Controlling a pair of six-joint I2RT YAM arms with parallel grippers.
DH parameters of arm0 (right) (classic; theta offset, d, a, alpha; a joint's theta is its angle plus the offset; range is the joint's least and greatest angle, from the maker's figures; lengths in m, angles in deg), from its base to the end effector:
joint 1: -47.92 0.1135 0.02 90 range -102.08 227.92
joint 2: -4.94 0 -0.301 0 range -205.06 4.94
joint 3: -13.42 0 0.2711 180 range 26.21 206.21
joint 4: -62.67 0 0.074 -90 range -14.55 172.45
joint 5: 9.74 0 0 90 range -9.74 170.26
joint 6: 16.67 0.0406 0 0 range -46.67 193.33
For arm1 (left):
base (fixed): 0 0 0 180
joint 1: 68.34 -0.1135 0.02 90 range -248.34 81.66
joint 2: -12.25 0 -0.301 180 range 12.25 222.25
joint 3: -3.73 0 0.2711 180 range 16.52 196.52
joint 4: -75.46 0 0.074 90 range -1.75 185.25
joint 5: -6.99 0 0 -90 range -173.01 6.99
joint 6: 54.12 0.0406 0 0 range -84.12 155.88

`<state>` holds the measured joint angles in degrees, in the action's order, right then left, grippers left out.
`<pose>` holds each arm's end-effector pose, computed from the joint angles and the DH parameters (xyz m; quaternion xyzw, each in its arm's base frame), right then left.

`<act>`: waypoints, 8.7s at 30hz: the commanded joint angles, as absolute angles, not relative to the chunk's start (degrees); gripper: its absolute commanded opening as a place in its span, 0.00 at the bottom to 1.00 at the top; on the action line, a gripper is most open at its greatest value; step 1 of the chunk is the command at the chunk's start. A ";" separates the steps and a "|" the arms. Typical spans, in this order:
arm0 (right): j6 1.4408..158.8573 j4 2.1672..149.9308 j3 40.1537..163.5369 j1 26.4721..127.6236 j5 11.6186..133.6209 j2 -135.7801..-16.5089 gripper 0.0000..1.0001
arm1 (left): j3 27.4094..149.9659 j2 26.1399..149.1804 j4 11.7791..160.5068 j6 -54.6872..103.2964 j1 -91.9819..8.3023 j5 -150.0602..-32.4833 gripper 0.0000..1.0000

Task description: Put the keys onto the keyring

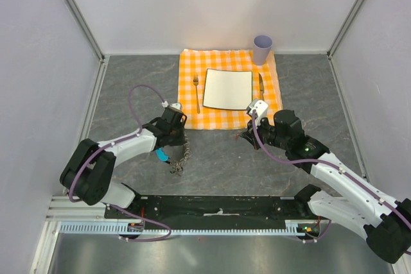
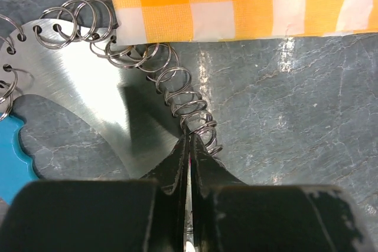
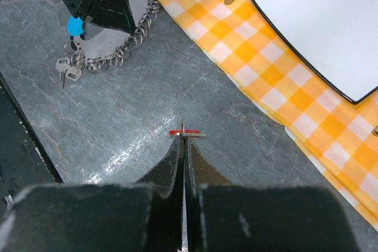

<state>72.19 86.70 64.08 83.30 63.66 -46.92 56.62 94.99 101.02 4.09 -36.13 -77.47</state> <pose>0.1623 0.1295 0.2964 -0.3353 0.7693 0.2725 0.4706 0.2407 -0.1470 0.1830 -0.0109 0.9537 -0.1182 0.2763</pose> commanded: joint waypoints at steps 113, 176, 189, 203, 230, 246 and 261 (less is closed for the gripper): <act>71.84 85.82 63.92 85.36 66.02 -45.60 0.00 | 59.93 101.72 90.44 -2.97 -21.32 -72.11 0.10; 71.49 85.65 63.92 86.15 64.88 -46.83 0.00 | 60.11 102.34 85.35 30.52 -22.99 -86.26 0.14; 71.49 85.74 64.00 86.15 64.70 -46.66 0.00 | 58.45 89.09 89.40 26.92 -22.64 -88.63 0.02; 71.05 84.95 63.57 86.15 61.45 -43.06 0.00 | 41.84 75.80 61.82 27.36 -22.81 -97.51 0.02; 70.35 85.39 63.48 86.07 64.79 -47.45 0.00 | 48.60 90.22 80.60 21.38 -22.81 -83.27 0.19; 70.00 85.82 63.92 86.15 64.88 -49.38 0.00 | 51.67 91.61 84.90 20.86 -22.90 -82.13 0.36; 70.08 85.74 63.83 86.15 65.32 -48.86 0.00 | 55.28 95.13 85.44 13.92 -22.90 -74.76 0.32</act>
<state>70.92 86.90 63.23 85.96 64.73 -49.41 53.60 94.40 86.42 18.34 -22.89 -79.57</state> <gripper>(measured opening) 0.007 0.338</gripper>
